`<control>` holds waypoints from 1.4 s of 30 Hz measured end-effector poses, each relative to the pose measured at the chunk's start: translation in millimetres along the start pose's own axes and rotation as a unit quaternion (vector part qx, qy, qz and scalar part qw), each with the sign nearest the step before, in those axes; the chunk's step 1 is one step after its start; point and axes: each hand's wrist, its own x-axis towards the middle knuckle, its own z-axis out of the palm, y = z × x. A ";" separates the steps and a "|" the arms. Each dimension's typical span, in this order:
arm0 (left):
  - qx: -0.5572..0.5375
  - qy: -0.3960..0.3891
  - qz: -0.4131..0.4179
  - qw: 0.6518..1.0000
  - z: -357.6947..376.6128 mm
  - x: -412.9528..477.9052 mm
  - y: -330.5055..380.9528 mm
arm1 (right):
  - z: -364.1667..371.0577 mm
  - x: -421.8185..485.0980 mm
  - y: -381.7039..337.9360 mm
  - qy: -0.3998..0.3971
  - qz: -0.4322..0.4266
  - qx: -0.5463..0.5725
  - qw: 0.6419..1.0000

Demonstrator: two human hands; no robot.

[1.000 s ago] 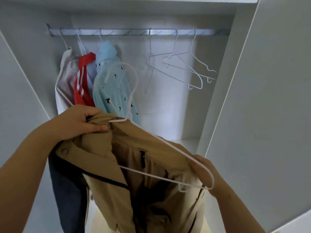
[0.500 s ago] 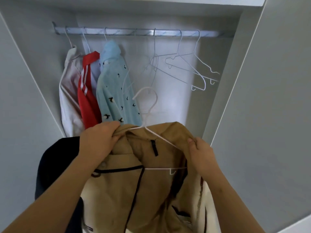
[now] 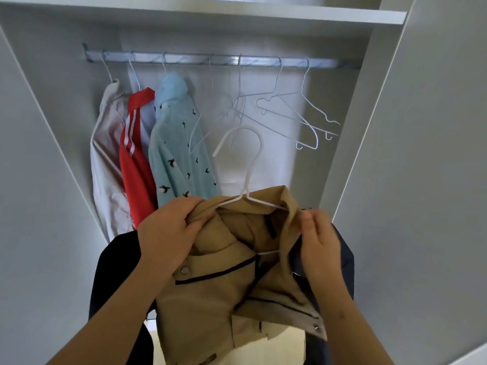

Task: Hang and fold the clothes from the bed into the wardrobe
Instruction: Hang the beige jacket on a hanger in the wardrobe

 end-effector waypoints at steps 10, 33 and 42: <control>-0.063 -0.045 -0.011 0.997 -13.0 4.6 -4.7 | -15.5 12.4 18.1 -0.121 -0.071 -0.310 0.940; -0.003 -0.213 0.073 0.974 -34.3 22.6 -5.5 | -0.4 -8.2 5.4 -0.122 -0.116 -0.324 0.931; -0.224 -0.172 -0.078 0.956 -12.8 -25.2 30.1 | -8.8 -7.3 13.3 -0.102 -0.038 -0.261 0.959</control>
